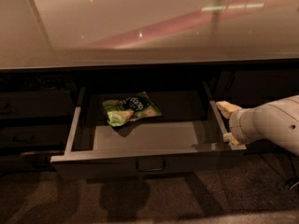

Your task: Open top drawer

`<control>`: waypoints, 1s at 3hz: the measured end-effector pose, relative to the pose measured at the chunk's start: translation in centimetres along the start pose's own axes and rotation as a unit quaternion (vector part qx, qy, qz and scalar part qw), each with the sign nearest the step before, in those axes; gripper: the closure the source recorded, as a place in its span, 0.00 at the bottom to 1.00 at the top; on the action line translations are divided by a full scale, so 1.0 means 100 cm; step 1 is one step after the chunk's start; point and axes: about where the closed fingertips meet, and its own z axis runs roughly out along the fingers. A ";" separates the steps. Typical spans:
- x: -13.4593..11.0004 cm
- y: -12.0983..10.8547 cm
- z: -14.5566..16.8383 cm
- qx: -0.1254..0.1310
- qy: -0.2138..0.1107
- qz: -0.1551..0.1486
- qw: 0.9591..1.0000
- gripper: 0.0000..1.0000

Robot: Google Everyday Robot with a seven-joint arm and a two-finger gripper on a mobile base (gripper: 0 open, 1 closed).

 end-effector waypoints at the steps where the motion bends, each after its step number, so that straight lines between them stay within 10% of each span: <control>1: 0.000 0.000 0.000 0.000 0.000 0.000 1.000 0.00; 3: 0.000 0.000 0.000 0.000 0.000 0.000 1.000 0.43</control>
Offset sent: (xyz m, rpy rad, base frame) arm 0.0000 0.0000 0.0000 0.0000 0.0000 0.0000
